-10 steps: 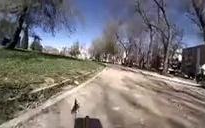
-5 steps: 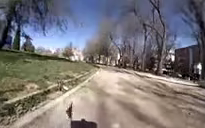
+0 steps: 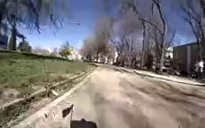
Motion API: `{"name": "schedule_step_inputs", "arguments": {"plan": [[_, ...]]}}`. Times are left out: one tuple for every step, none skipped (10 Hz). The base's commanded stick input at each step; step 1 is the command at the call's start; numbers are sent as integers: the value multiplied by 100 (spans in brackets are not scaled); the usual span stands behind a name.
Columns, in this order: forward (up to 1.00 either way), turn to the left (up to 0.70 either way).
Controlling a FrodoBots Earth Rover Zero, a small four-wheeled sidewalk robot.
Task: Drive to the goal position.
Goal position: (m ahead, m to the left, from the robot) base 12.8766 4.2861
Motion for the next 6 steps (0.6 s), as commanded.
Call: {"name": "schedule_step_inputs", "arguments": {"plan": [[100,-15],[100,-7],[100,0],[100,0],[100,0],[100,0]]}}
